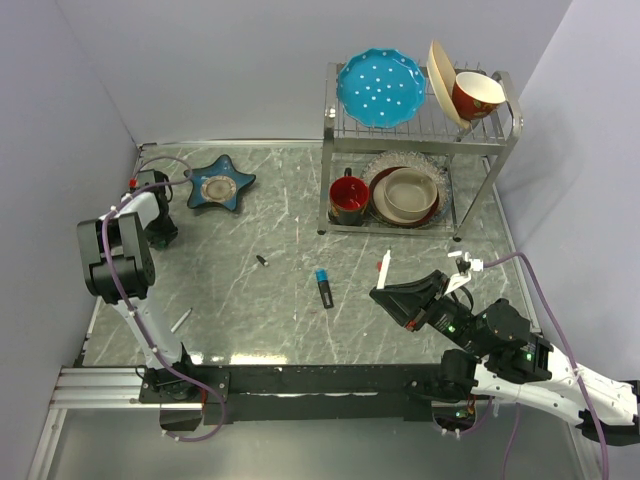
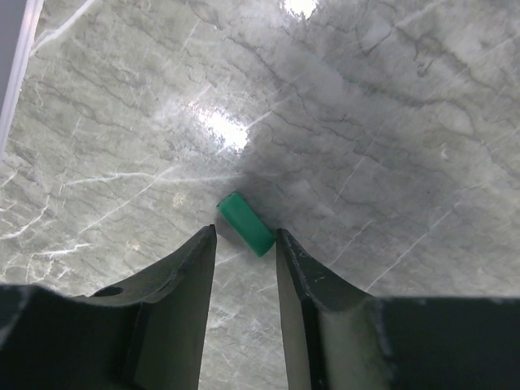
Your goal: Insert the pens into the pen caps
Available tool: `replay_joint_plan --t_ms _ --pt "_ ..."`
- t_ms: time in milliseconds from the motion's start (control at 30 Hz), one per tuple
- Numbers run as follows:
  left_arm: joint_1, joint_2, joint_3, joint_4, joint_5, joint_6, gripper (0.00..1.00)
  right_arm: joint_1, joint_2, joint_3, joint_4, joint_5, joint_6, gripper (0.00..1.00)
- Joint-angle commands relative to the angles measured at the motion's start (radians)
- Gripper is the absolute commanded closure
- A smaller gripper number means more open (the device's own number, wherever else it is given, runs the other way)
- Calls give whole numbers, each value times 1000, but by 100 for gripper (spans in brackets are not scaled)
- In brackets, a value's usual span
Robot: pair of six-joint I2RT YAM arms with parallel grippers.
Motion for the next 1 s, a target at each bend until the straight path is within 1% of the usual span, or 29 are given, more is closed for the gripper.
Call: replay_joint_plan --t_ms 0,133,167,200,300,467,600,733,833,967 --pt "14 86 -22 -43 17 -43 61 -4 -8 9 17 2 3 100" --pt "14 92 -16 -44 4 -72 60 -6 -18 6 12 5 6 100" --pt "14 88 -17 -41 -7 -80 59 -4 -20 8 11 6 6 100" --pt "14 85 -16 -41 -24 -95 55 -4 -18 9 11 6 6 100" --pt "15 81 -11 -49 -56 -141 52 -4 -18 9 14 2 4 100" --pt "17 74 0 -55 -44 -198 50 -4 -11 11 18 -6 6 100" --pt "20 46 -20 -29 -26 -255 44 -4 -12 9 25 -7 6 100" --pt "18 20 -45 17 7 -261 39 -4 -14 9 22 -7 3 100" --pt "21 23 -29 3 5 -295 38 -4 -15 11 20 -4 3 100" --pt "30 48 -5 -46 34 -374 42 -4 -12 15 25 -7 -2 100"
